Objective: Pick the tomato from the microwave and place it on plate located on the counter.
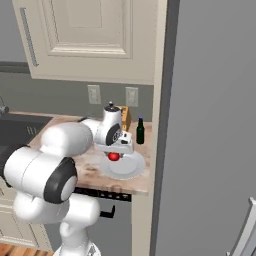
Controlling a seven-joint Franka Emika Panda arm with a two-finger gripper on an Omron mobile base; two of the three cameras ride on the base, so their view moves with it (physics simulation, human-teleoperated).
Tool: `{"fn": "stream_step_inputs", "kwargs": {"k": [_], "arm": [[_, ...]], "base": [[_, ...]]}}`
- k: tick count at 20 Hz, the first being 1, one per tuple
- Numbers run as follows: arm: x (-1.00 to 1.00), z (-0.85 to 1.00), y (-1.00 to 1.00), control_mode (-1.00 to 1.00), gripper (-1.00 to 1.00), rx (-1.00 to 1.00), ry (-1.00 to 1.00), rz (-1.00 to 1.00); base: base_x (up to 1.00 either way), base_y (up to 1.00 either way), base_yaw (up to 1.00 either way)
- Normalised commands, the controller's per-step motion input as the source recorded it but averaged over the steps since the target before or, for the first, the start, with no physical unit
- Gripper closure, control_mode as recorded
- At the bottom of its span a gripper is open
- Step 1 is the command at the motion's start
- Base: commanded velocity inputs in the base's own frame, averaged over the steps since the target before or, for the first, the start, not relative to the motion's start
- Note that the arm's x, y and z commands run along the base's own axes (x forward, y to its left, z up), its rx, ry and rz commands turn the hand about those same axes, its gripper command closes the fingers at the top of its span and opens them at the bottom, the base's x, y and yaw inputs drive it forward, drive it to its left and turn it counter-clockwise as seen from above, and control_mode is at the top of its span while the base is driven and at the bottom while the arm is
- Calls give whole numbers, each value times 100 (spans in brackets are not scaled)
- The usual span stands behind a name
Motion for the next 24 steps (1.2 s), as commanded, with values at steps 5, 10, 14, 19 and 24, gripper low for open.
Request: {"fn": "stream_step_inputs", "kwargs": {"k": [5, 10, 14, 19, 24], "arm": [[29, -28, -1, -100, 100, 0, 0, 0], [18, -29, -1, -100, 100, 0, 0, 0], [0, -20, -4, -100, 100, 0, 0, 0], [0, -8, 0, -100, -100, 0, 0, 0], [0, 0, 0, -100, -100, 0, 0, 0]], "base": [[0, 0, 0], [0, 0, 0], [0, 0, 0], [0, 0, 0], [0, 0, 0]]}}
